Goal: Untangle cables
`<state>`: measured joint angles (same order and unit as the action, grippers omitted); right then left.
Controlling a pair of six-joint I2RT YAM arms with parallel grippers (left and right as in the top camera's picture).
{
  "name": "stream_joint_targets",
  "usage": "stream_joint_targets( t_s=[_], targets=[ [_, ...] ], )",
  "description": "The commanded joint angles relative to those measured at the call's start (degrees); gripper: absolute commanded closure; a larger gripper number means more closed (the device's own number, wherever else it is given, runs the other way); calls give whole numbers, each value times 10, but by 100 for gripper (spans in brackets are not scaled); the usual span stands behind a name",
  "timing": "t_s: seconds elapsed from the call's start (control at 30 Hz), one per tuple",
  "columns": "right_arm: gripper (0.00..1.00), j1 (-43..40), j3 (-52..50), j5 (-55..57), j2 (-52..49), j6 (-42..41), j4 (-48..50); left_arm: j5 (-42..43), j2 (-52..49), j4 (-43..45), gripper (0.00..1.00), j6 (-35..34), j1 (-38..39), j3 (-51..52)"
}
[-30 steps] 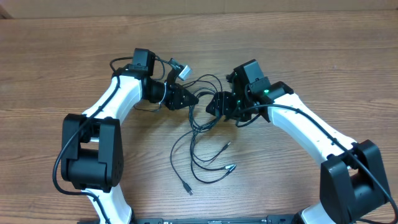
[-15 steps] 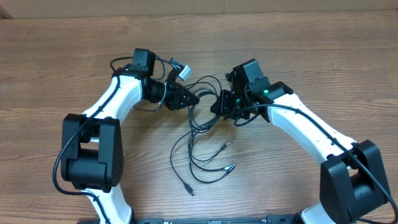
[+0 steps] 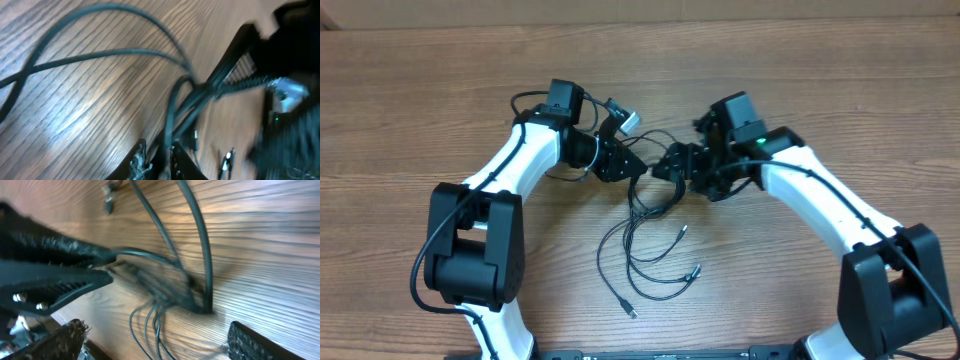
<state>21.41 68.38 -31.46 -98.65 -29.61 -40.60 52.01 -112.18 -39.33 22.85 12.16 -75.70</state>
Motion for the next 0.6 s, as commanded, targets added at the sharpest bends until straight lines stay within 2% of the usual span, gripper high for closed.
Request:
stream_joint_targets(
  t_s=[0.0,0.23,0.37,0.57],
  targets=[
    [11,-42,6,16,5,16,-35,-68,16,-4,80,-1,21,-13],
    [13,-30,-6,142,5,16,-72,-195,16,18,78,-61,78,-13],
    [20,-7,-23,203,5,15,-64,-286,16,20,75,-93,103,-13],
    [33,18,-64,289,2,-21,6,-309,9,18,69,-155,111,-13]
  ],
)
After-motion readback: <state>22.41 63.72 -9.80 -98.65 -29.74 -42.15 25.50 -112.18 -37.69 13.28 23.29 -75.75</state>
